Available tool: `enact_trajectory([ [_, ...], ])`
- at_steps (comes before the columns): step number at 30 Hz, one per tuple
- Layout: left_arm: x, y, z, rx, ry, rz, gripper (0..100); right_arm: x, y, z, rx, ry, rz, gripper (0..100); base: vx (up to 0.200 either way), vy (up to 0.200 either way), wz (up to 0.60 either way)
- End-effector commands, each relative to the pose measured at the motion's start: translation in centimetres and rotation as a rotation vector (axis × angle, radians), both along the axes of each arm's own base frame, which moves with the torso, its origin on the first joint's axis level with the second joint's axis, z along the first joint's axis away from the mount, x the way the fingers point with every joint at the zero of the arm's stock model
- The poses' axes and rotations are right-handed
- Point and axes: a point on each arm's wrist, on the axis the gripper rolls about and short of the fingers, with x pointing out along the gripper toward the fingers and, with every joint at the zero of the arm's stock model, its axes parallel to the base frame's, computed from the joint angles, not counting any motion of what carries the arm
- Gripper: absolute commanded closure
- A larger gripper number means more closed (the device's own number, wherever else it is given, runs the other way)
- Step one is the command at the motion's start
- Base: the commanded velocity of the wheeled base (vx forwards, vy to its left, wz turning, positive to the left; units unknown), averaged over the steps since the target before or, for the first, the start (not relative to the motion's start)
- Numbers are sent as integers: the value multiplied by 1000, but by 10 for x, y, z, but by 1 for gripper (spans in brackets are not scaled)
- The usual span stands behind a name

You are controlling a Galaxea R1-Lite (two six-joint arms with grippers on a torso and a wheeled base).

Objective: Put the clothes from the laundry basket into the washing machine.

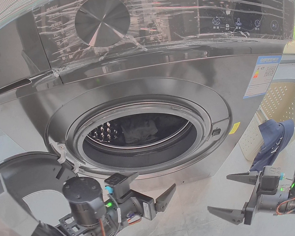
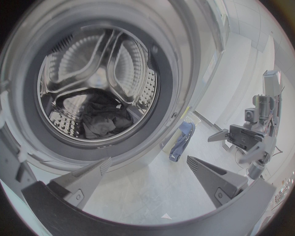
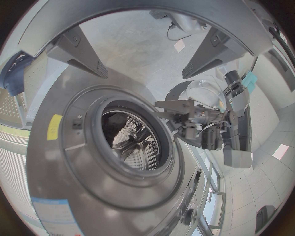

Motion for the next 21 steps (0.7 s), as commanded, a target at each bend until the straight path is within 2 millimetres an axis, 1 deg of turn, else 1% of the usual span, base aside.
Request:
enact_trajectory([
  [1, -41, 41, 35, -65, -99, 73, 0, -15, -30, 31, 111, -106, -154, 0, -200, 0, 0],
  [5, -72, 70, 45, -94, -146, 131, 0, -17, -47, 41, 150, -118, -286, 0, -200, 0, 0],
  [9, -90, 94, 64, -160, -219, 166, 0, -24, -67, 44, 124, -111, -365, 0, -200, 0, 0],
  [10, -92, 97, 65, -162, -222, 172, 0, -26, -69, 45, 120, -110, -371, 0, -200, 0, 0],
  [12, -100, 109, 65, -149, -213, 199, 0, -37, -77, 47, 117, -109, -378, 0, -200, 0, 0],
  [16, -118, 127, 61, -148, -204, 212, 0, -54, -92, 49, 119, -116, -407, 0, -200, 0, 0],
  [19, -127, 137, 57, -144, -200, 238, 0, -68, -102, 47, 105, -104, -424, 0, -200, 0, 0],
  [20, -127, 137, 57, -144, -200, 238, 0, -68, -102, 47, 105, -104, -424, 0, -200, 0, 0],
  [21, -132, 144, 56, -147, -207, 259, 0, -77, -108, 44, 95, -94, -426, 0, -200, 0, 0],
])
